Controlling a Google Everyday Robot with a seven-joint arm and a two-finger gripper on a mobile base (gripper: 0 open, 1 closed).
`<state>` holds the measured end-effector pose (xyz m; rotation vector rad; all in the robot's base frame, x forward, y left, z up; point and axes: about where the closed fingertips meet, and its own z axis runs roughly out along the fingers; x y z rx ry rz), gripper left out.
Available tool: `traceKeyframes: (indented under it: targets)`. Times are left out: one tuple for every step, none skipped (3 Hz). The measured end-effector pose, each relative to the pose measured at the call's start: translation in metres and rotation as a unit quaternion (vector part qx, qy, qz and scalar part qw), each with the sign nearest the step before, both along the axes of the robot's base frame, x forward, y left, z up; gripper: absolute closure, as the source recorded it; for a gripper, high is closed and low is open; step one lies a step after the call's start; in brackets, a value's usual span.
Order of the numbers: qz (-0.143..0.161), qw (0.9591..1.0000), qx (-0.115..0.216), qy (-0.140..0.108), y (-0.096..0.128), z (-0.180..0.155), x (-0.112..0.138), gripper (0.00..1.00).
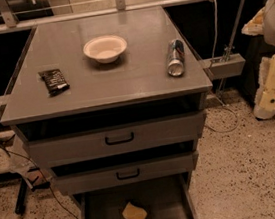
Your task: Pick sponge from bottom drawer and place on counter
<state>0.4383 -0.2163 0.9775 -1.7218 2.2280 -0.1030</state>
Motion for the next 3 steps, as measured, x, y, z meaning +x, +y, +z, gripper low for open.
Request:
traceKeyframes:
  targets:
    - [0.000, 1.0000, 0.000, 0.000, 0.000, 0.000, 0.000, 0.00]
    - [-0.002, 0.9999, 0.002, 0.013, 0.012, -0.027, -0.006, 0.00]
    - [-0.012, 0.9990, 0.017, 0.040, 0.052, -0.097, -0.011, 0.00]
